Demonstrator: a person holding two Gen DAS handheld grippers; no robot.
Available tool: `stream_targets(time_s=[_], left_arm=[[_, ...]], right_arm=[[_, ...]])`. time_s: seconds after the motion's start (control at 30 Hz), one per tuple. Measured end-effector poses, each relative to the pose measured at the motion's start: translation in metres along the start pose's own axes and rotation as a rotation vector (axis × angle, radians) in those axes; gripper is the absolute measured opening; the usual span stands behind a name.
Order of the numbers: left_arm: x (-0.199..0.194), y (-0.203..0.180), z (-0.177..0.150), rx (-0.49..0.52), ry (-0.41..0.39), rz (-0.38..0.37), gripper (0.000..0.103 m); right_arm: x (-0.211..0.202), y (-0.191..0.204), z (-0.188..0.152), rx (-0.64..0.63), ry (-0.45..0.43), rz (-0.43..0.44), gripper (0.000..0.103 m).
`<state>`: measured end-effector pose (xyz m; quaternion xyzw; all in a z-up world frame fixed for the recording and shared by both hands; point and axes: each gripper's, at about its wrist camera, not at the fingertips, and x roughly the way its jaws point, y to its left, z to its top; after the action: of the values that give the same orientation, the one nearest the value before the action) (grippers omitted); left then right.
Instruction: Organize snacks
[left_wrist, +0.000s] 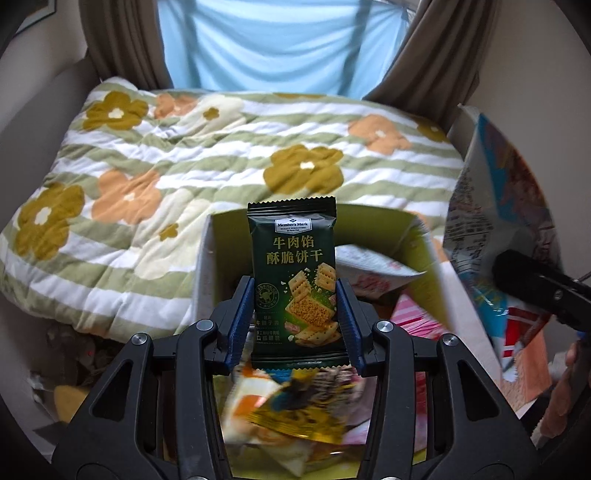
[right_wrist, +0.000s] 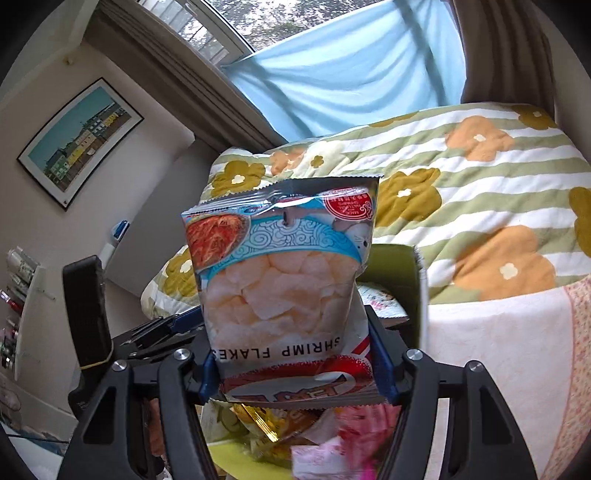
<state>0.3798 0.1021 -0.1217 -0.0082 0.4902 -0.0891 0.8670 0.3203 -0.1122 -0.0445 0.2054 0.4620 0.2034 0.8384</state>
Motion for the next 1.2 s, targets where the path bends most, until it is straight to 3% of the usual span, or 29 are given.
stream_targets(time_s=[0.1,0.17,0.23,0.3,0.73,0.77,0.83,0.87,0.9,1.07,1.2], left_arm=[[0.007,0.012,0.002,0.040,0.013,0.025,0.041],[0.013,0.016,0.004,0.063,0.029,-0.002,0.048],[0.014,0.018,0.004,0.073,0.030,-0.016,0.103],[0.008,0.020,0.002,0.084,-0.009,0.009,0.103],[-0.026,0.055,-0.030,0.004,-0.021,0.060,0.103],[-0.029,0.057,-0.031,-0.008,-0.026,0.059,0.103],[-0.036,0.060,-0.032,-0.029,-0.035,0.060,0.103],[-0.040,0.060,-0.033,-0.034,-0.043,0.063,0.103],[-0.043,0.061,-0.034,-0.035,-0.050,0.068,0.103],[-0.050,0.058,-0.043,-0.014,-0.062,0.104,0.103],[-0.048,0.052,-0.049,-0.005,-0.054,0.088,0.103]], right_arm=[[0.008,0.007,-0.005,0.022,0.004,-0.031,0.061],[0.012,0.011,-0.006,0.037,0.007,-0.049,0.061],[0.012,0.013,-0.006,0.048,0.007,-0.065,0.061],[0.012,0.013,-0.005,0.052,0.010,-0.072,0.061],[0.042,0.034,-0.008,-0.176,0.093,-0.178,0.062],[0.045,0.038,-0.008,-0.206,0.094,-0.199,0.063],[0.048,0.044,-0.009,-0.267,0.095,-0.238,0.078],[0.048,0.045,-0.012,-0.293,0.098,-0.244,0.096],[0.047,0.044,-0.014,-0.307,0.095,-0.249,0.103],[0.038,0.034,-0.025,-0.283,0.065,-0.256,0.103],[0.033,0.031,-0.031,-0.256,0.052,-0.259,0.103]])
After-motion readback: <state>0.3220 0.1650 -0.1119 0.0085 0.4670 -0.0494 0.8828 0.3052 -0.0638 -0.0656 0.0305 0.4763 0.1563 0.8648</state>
